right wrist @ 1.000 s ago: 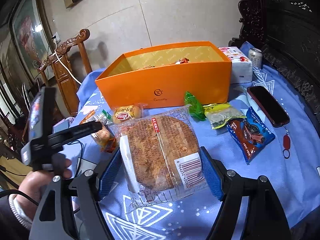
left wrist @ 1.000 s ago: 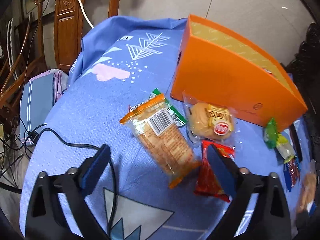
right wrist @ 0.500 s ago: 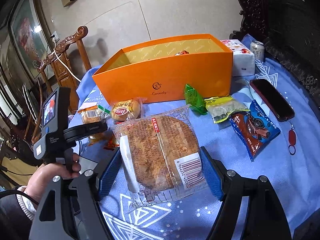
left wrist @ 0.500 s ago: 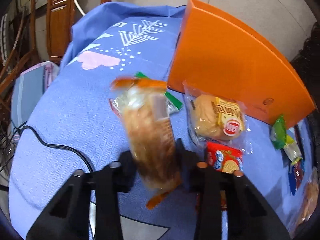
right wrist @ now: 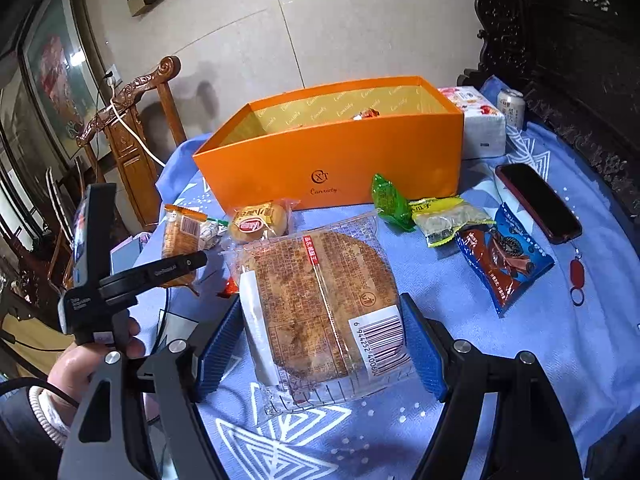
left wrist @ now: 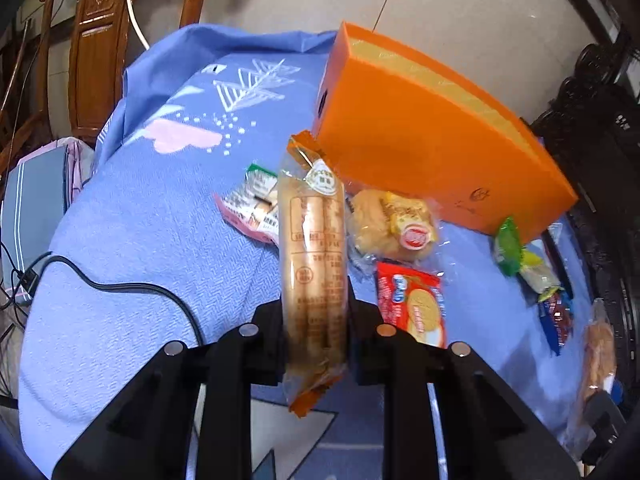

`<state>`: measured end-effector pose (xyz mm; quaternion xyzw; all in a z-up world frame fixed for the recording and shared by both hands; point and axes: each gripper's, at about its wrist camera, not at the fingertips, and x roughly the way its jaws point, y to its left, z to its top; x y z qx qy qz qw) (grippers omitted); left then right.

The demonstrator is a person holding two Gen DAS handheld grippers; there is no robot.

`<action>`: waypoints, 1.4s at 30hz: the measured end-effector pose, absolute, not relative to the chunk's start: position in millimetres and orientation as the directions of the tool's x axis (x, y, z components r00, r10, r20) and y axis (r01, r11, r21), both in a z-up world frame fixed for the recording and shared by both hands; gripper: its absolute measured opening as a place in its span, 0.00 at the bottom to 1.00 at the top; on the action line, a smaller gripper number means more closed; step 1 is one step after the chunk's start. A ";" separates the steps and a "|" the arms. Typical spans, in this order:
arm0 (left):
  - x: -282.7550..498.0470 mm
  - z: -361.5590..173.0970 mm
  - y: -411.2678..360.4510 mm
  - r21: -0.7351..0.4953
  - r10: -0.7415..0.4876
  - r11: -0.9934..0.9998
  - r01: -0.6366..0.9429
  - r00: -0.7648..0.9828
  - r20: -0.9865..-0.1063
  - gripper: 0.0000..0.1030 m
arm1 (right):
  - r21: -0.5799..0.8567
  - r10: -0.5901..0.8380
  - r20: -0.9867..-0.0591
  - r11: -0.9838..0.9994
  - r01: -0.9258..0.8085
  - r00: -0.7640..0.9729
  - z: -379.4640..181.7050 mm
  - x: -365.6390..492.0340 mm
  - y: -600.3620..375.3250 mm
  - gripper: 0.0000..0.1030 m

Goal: Organize snacks
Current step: 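Lower both held bags into the orange box and open both tools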

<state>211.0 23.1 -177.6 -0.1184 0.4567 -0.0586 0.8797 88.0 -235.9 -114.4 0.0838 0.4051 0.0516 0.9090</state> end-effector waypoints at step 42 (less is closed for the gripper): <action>264.3 -54.8 28.4 -0.128 -0.205 0.979 0.161 0.740 -0.641 0.96 | 0.146 0.120 -0.655 0.989 -0.032 0.746 -73.0 186.4 -203.6 0.94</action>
